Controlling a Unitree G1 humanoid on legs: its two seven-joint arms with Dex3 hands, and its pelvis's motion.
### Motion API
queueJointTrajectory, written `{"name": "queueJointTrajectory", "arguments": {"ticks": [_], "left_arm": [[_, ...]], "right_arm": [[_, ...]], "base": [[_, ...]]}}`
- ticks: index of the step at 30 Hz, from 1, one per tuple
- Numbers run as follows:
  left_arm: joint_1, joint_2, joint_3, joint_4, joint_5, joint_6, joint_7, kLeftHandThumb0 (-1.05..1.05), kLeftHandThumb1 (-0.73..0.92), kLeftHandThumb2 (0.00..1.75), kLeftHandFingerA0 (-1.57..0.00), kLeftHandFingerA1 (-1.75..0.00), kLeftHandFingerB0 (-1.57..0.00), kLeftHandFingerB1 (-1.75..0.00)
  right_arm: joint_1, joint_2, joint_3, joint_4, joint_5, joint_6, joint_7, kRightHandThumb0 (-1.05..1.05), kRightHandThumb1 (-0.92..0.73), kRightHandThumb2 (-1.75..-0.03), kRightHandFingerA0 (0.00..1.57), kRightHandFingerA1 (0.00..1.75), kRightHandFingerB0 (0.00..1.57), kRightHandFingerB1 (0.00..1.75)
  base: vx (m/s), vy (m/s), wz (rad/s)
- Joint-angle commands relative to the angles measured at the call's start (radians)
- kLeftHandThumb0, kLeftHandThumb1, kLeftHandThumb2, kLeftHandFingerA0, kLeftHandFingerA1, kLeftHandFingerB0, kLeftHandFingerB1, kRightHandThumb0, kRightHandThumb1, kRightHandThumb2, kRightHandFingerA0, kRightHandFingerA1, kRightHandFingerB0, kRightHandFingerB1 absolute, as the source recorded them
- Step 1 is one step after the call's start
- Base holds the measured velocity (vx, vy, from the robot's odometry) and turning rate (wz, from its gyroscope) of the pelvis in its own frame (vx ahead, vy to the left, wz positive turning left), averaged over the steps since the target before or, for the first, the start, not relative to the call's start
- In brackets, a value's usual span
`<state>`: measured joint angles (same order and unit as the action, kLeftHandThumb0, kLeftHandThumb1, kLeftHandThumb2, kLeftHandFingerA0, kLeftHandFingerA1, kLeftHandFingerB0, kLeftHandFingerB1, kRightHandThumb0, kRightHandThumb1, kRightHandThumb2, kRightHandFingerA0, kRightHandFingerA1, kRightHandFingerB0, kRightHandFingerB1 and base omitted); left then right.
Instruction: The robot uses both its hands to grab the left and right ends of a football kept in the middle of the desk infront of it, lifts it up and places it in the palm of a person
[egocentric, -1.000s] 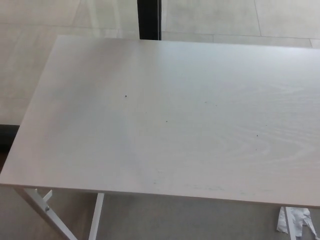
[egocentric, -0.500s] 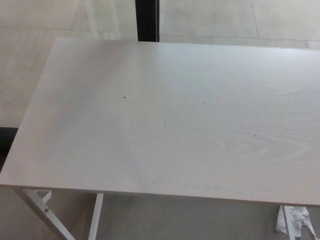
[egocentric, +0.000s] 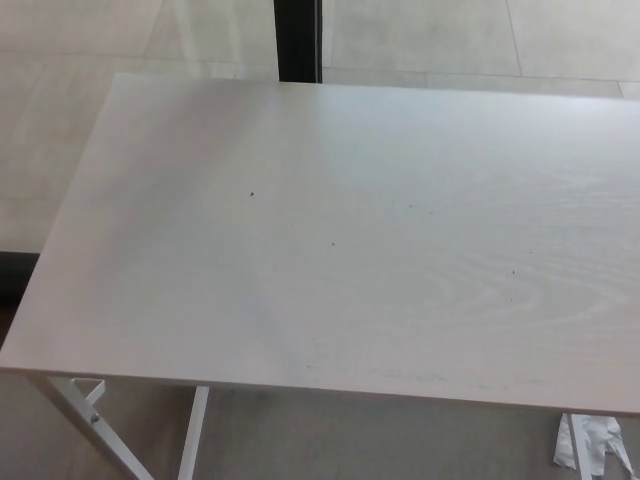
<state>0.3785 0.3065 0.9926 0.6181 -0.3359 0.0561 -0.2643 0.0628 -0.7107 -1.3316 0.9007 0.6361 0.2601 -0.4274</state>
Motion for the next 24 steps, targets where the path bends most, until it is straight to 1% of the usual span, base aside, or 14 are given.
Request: {"name": "queueJointTrajectory", "arguments": {"ticks": [1, 7, 24], "left_arm": [[0.029, 0.019, -0.017, -0.007, -0.038, -0.043, 0.001, -0.67, 0.65, 0.96, -0.38, -0.54, -0.18, -0.47], [0.035, 0.008, -0.034, -0.028, -0.055, -0.044, 0.018, -0.67, 0.65, 0.96, -0.38, -0.54, -0.18, -0.47], [0.004, 0.042, -0.054, -0.007, -0.078, -0.045, 0.043, -0.67, 0.65, 0.96, -0.38, -0.54, -0.18, -0.47]], "right_arm": [[0.039, -0.034, -0.010, 0.022, 0.031, -0.043, 0.011, -0.50, -0.74, -0.62, 0.93, 1.75, 0.43, 0.82], [0.020, -0.053, 0.009, 0.049, 0.039, -0.054, 0.011, -0.50, -0.74, -0.62, 0.93, 1.75, 0.43, 0.82], [-0.016, -0.032, 0.051, 0.063, 0.063, -0.088, -0.004, -0.50, -0.74, -0.62, 0.93, 1.75, 0.43, 0.82]], "base": [[0.00, 0.000, 0.00], [0.00, 0.000, 0.00], [0.00, 0.000, 0.00]]}}
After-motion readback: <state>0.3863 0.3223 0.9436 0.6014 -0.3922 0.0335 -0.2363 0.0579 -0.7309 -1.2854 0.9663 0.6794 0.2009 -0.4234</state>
